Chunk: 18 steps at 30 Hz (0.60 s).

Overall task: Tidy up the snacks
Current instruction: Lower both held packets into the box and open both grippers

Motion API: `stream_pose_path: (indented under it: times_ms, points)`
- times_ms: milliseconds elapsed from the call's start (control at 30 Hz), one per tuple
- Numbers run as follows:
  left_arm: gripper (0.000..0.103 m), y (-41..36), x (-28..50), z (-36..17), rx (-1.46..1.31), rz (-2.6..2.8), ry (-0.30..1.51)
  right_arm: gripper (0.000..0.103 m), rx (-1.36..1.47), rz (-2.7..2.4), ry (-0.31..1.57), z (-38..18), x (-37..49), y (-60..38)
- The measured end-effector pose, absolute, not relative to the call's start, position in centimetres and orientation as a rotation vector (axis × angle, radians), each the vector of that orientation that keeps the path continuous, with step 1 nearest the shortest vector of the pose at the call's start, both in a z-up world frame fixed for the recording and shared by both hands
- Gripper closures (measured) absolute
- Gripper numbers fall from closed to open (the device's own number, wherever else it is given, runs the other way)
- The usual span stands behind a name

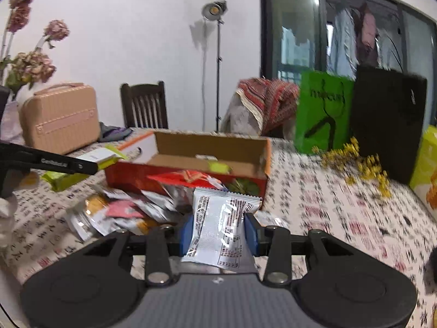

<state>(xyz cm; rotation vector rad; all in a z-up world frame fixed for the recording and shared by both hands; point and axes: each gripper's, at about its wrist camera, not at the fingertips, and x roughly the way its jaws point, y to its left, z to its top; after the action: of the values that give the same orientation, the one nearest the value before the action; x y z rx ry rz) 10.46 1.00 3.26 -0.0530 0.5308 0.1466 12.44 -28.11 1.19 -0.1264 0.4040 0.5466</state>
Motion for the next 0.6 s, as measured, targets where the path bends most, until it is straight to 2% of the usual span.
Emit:
stream_pose_path:
  times_ms: [300,600]
  points:
    - [0.063,2.4,9.9,5.3,-0.087,0.156,0.474,0.064,-0.155,0.589,0.338,4.7,13.3,-24.4]
    - [0.063,3.8,13.4,6.1,-0.11,0.164,0.457,0.064,-0.144,0.585,0.346,6.0,19.8,-21.8]
